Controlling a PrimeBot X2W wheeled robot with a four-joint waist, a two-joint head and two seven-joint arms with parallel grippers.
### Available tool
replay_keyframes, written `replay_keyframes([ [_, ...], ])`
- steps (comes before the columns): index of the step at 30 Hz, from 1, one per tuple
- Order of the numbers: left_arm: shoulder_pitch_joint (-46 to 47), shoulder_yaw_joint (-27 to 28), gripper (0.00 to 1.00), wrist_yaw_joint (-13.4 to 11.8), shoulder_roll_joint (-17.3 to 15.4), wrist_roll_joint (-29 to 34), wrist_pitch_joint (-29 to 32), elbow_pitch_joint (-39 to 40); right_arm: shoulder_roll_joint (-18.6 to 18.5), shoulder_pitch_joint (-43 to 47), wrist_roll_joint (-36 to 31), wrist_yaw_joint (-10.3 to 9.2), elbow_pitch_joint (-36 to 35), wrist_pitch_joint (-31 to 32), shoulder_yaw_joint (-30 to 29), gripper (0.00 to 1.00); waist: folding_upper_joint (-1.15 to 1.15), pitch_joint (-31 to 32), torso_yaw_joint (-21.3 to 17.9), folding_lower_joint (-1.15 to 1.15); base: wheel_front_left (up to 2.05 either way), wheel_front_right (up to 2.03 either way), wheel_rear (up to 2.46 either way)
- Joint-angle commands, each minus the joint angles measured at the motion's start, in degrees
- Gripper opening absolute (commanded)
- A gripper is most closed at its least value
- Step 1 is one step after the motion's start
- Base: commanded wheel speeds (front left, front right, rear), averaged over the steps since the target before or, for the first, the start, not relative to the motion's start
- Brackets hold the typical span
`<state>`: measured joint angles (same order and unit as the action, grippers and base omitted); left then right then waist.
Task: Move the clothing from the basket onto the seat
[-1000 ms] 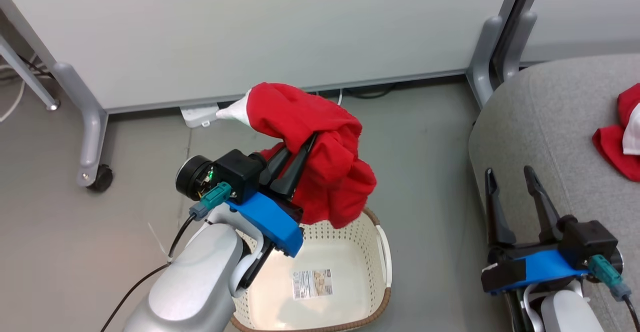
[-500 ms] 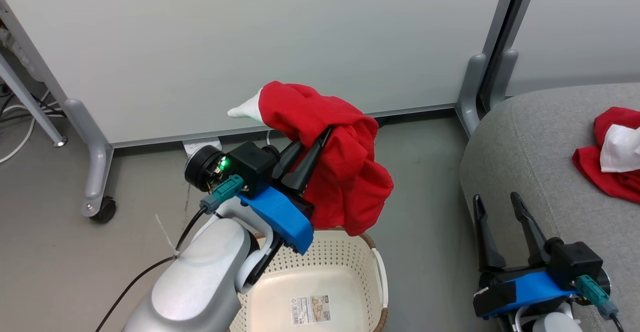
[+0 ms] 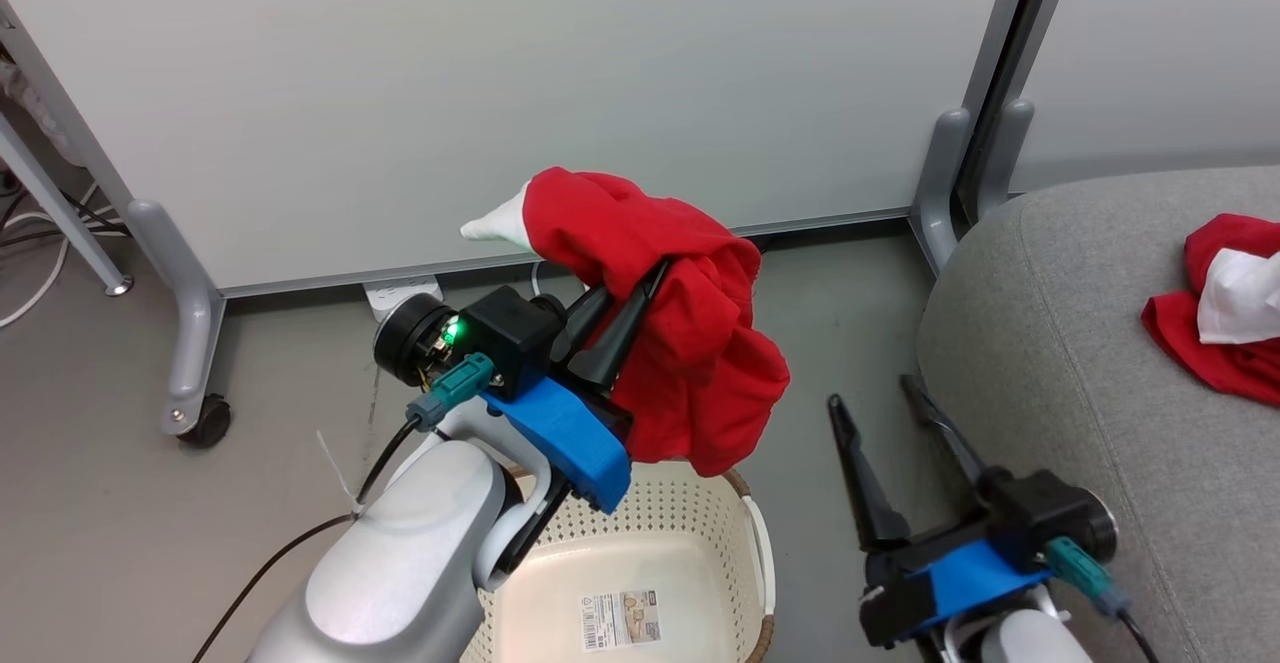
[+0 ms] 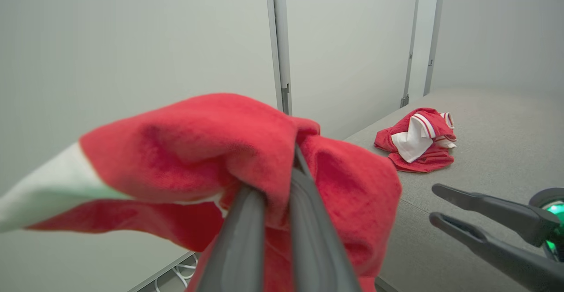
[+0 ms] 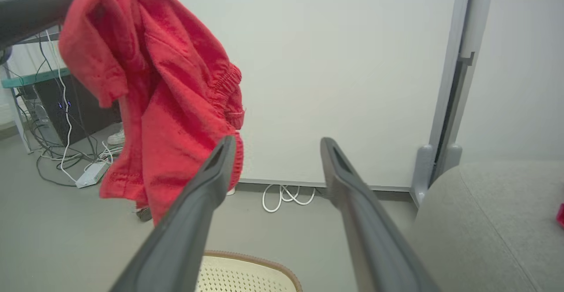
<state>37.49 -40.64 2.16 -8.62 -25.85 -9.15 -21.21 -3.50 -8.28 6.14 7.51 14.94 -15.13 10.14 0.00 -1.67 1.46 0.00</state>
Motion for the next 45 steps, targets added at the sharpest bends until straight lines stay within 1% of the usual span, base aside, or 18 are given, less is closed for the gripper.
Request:
replay_keyframes([
  [1,-0.5,0.06,0.0,-0.36,-0.34,-0.25,-0.18,0.28,-0.59,-1.75,-0.12,-0.04,0.53,-0.02,2.38,1.0,0.0,-0.1,-0.04,0.0,0.0,0.0,0.0],
  [7,-0.11,-0.4,0.0,-0.32,-0.34,-0.3,-0.19,0.23,-1.22,-6.13,0.47,-0.04,2.29,-0.02,8.09,1.0,0.0,-0.37,0.17,0.0,0.0,0.0,0.0],
  [13,0.63,-0.98,0.0,-0.35,-0.07,-0.29,-0.37,0.16,-1.36,-11.36,0.57,-0.04,5.18,-0.02,11.53,1.0,0.0,-0.96,0.75,0.0,0.0,0.0,0.0],
  [26,2.28,-2.02,0.0,-0.1,0.76,0.01,-0.78,0.05,-0.27,-21.86,-0.39,-0.04,15.83,-0.02,14.2,1.0,0.0,-3.27,1.88,0.0,0.0,0.0,0.0],
  [35,2.79,-2.58,0.0,-0.05,1.1,-0.19,-1.38,-0.61,0.48,-25.95,0.35,-0.04,20.91,-0.02,15.3,1.0,0.0,-4.31,1.89,0.0,0.0,0.0,0.0],
  [36,2.86,-2.63,0.0,-0.04,1.14,-0.25,-1.46,-0.7,0.51,-26.25,0.74,-0.04,21.49,-0.03,15.61,0.46,0.0,-4.37,1.86,0.0,0.0,0.0,0.0],
  [37,2.94,-2.69,0.0,-0.02,1.2,-0.31,-1.54,-0.8,0.54,-26.7,0.88,-0.04,21.98,-0.02,15.91,0.0,0.0,-4.42,1.82,0.0,0.0,0.0,0.0],
  [45,3.32,-2.98,0.0,0.0,1.29,-0.78,-2.1,-1.72,0.68,-27.62,2.09,-0.04,22.93,-0.02,17.14,0.0,0.0,-4.39,1.5,0.0,0.0,0.0,0.0],
])
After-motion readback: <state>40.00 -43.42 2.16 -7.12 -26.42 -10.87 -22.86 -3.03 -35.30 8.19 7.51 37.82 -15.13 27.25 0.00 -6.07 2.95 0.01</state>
